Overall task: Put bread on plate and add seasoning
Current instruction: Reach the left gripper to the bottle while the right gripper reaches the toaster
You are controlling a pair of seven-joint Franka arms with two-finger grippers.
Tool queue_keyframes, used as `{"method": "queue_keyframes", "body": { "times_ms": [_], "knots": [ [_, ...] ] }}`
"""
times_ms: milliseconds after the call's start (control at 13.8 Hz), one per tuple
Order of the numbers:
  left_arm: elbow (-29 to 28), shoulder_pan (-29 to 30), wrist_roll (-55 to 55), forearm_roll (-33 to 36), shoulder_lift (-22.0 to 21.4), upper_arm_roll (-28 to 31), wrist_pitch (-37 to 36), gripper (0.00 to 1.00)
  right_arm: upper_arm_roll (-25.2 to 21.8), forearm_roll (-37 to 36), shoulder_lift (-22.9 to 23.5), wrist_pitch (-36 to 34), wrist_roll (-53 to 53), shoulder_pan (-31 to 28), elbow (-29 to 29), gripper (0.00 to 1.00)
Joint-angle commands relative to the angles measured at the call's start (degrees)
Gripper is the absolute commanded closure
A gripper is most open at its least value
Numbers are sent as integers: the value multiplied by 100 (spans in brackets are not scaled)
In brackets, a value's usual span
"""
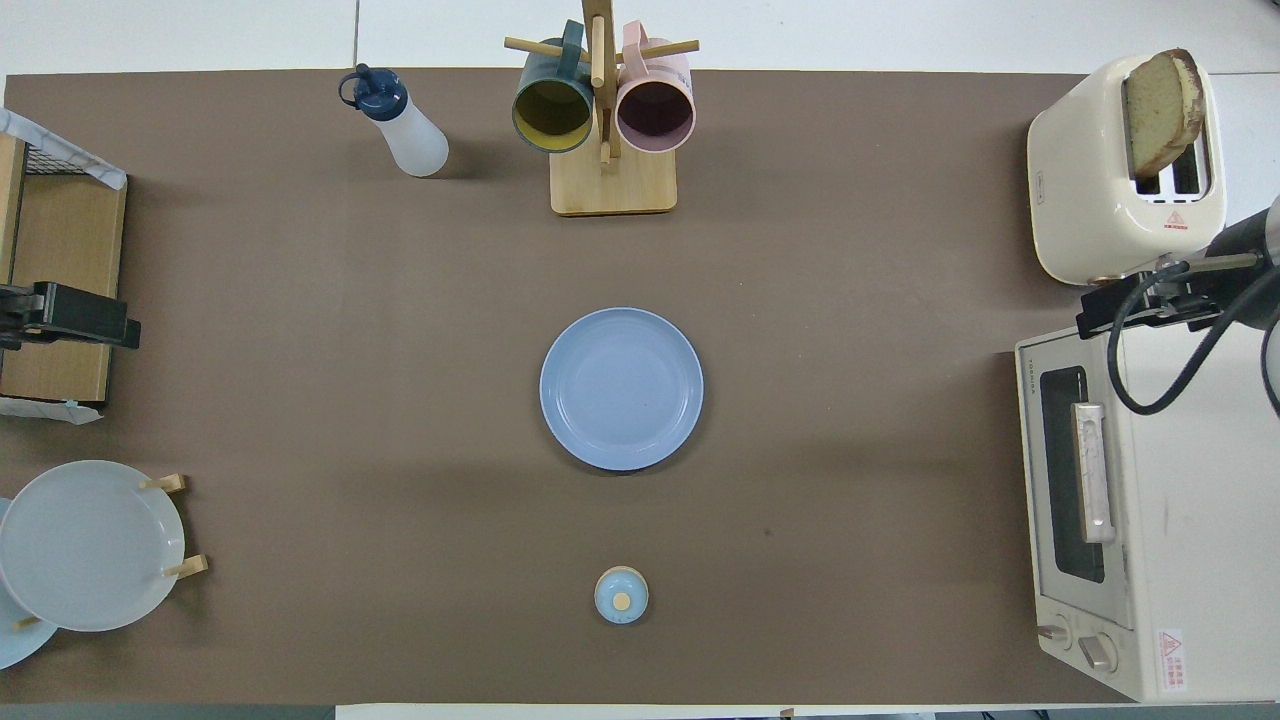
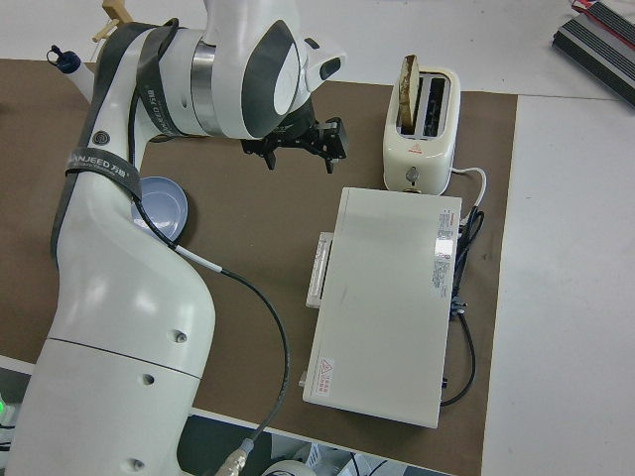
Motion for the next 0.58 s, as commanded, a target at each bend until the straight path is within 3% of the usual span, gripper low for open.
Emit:
{"method": "queue_keyframes", "body": {
  "times_ms": [0, 217, 506],
  "knots": [
    [-176, 6, -85, -15, -171, -3, -83, 0, 12, 96, -18, -59, 112, -32, 32, 0],
    [-159, -11, -50, 3, -163, -20, -5, 0, 12, 79, -1, 115, 69, -50, 40, 0],
    [-176, -64, -94, 91, -171, -20, -13, 0, -6, 8, 61, 1239, 112, -163, -12, 0]
  ]
}}
